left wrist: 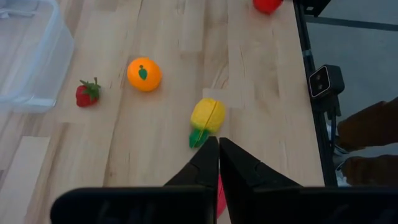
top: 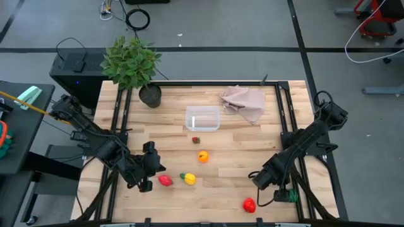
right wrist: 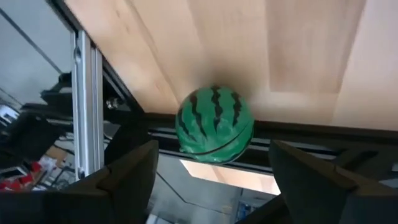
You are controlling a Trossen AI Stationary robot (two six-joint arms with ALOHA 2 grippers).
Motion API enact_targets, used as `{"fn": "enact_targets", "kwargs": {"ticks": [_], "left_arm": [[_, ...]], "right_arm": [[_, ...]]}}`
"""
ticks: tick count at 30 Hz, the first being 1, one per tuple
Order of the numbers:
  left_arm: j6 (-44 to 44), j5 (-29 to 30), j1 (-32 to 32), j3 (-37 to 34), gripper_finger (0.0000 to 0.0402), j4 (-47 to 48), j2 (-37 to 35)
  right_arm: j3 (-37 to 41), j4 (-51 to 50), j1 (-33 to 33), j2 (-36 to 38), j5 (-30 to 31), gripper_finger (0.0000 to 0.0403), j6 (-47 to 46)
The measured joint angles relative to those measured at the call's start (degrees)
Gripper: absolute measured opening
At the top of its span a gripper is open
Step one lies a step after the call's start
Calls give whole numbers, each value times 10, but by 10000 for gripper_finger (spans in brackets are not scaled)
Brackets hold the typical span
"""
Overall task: Pick and placing Produce into tupperware
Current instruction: Put the green watermelon into the transparent container
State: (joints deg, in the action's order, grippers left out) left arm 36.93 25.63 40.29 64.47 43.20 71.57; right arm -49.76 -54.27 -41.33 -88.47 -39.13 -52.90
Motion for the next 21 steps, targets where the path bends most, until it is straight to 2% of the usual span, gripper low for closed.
{"fn": "enact_targets", "kwargs": {"ticks": [6, 12, 18, 21], "left_arm": [[1, 0, 0, 0, 9, 0, 0], [1, 0, 0, 0, 17, 0, 0], [3, 0, 0, 0, 26, 0, 0], [9, 0, 0, 0, 25, 0, 0]], "right_arm": [[0, 41, -34, 0, -19, 343, -29], [0, 65, -54, 0, -10, 389, -55], [0, 65, -88, 0, 60, 392, -40], [0, 69, -106, 0, 75, 390, -43]]}}
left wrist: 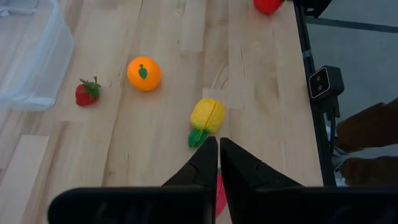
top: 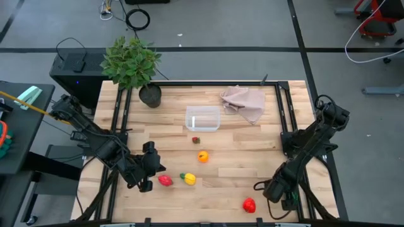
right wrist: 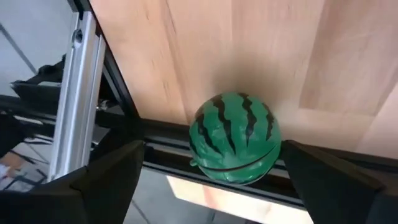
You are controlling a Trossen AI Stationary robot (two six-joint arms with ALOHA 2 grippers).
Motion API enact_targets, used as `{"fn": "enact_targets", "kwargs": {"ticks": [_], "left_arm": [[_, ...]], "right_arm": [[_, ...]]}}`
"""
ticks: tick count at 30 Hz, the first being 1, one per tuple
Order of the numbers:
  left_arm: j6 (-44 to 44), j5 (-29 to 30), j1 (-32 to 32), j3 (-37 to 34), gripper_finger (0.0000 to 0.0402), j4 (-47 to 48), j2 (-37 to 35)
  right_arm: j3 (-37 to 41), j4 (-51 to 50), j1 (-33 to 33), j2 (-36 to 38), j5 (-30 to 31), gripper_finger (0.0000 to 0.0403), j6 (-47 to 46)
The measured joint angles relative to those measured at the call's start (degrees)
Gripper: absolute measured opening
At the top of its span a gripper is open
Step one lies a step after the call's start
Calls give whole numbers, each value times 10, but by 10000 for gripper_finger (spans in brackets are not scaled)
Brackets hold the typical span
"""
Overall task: Pick and placing Produce into tupperware
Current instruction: Put the green watermelon into the transparent container
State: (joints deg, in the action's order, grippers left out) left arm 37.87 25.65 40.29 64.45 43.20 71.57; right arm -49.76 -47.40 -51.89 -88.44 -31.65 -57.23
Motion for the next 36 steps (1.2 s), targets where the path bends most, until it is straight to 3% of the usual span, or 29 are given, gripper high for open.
{"fn": "enact_targets", "kwargs": {"ticks": [7, 15, 36], "left_arm": [[5, 0, 0, 0, 11, 0, 0], [6, 0, 0, 0, 16, 0, 0], [21, 2, 0, 0, 15, 0, 0]], "right_arm": [[0, -1, -45, 0, 18, 398, 14], [0, -4, -61, 0, 83, 399, -55], [51, 59, -87, 0, 85, 399, -79]]}}
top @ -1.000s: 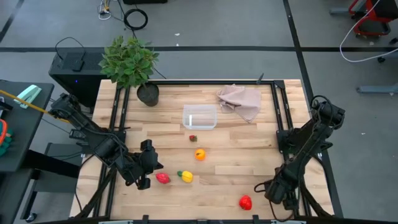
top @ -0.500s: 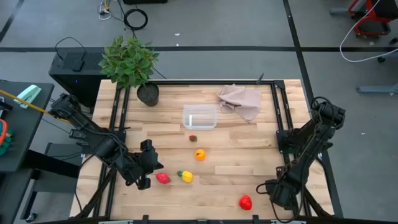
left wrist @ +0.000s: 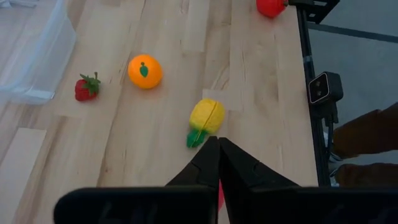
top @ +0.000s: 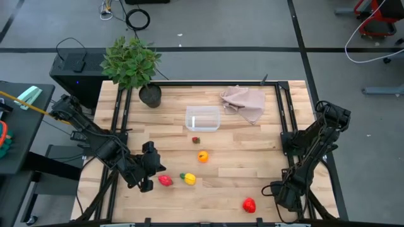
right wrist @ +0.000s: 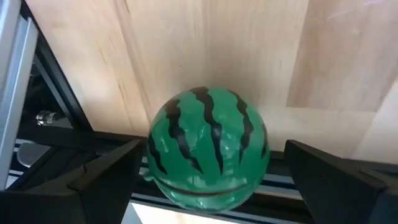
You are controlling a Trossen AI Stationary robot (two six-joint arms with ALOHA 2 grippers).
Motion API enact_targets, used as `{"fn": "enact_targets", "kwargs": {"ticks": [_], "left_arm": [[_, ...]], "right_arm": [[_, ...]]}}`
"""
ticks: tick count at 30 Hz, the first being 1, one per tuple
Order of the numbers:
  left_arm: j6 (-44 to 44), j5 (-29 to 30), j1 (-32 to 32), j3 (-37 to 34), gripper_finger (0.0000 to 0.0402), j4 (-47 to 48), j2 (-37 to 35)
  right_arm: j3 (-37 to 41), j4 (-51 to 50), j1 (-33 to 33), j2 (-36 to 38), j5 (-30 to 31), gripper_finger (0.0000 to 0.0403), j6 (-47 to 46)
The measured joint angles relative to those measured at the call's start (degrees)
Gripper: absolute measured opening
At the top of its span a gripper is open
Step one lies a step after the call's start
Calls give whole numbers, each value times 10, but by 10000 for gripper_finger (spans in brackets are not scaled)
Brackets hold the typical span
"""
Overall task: Pick and placing Produce into tupperware
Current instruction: Put the green watermelon into the transparent container
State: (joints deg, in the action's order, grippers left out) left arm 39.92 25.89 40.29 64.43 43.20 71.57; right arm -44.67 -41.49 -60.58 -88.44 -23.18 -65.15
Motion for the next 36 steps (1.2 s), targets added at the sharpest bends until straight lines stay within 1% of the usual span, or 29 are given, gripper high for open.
{"fn": "enact_targets", "kwargs": {"ticks": [5, 13, 17, 25, 32, 36], "left_arm": [[5, 0, -5, 0, 24, 0, 0], [10, -1, -16, 0, 11, 0, 0], [10, -2, -16, 0, 12, 0, 0], [10, -2, -16, 0, 26, 0, 0], [9, -2, -16, 0, 16, 0, 0], [8, -2, -16, 0, 12, 0, 0]], "right_arm": [[19, 29, 0, 0, 4, 399, -13], [24, 44, 0, 0, 0, 399, -17], [24, 44, 0, 0, 0, 395, -22], [24, 43, 0, 0, 5, 356, -18], [24, 43, 0, 0, 6, 318, -18], [24, 43, 0, 0, 5, 305, -18]]}}
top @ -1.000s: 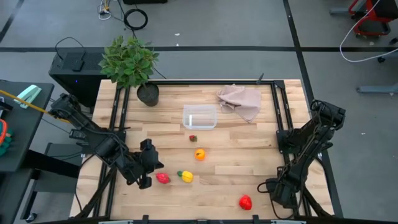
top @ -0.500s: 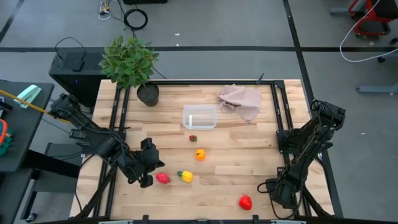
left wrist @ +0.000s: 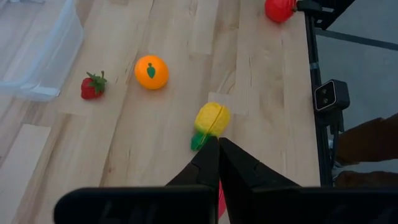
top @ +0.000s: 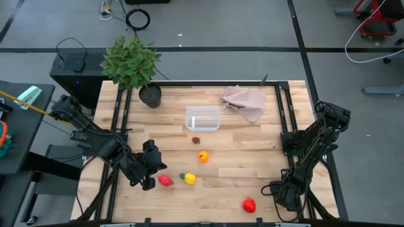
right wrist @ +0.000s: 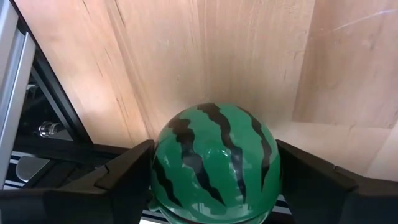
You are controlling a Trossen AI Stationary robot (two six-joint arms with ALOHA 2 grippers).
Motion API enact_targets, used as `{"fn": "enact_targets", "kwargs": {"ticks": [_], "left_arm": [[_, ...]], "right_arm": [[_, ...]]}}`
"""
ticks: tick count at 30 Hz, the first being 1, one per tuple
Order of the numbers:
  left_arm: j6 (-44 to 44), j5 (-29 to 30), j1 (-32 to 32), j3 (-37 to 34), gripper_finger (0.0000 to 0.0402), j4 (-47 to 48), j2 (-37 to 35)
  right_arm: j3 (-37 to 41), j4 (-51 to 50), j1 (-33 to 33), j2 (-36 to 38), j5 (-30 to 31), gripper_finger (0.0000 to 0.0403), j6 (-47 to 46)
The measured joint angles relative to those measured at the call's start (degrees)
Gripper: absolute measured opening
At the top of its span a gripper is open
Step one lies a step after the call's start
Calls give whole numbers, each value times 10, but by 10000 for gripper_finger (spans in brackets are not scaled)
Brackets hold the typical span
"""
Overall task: Pick and placing Produce into tupperware
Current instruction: Put the green watermelon into the transparent container
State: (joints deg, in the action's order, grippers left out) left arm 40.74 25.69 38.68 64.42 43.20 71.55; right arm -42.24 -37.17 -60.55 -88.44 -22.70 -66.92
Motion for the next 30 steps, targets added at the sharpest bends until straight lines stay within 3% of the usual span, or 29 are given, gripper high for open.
{"fn": "enact_targets", "kwargs": {"ticks": [12, 21, 25, 30], "left_arm": [[0, 0, 0, 0, 18, 0, 0], [0, 0, 0, 0, 14, 0, 0], [0, 0, 0, 0, 22, 0, 0], [0, 0, 0, 0, 22, 0, 0]], "right_arm": [[-1, -2, 1, 0, -9, 299, 0], [-59, -95, 14, 0, -15, 297, 58], [-100, -128, 37, 0, 13, 297, 87], [-158, -159, 89, 0, 101, 298, 138]]}}
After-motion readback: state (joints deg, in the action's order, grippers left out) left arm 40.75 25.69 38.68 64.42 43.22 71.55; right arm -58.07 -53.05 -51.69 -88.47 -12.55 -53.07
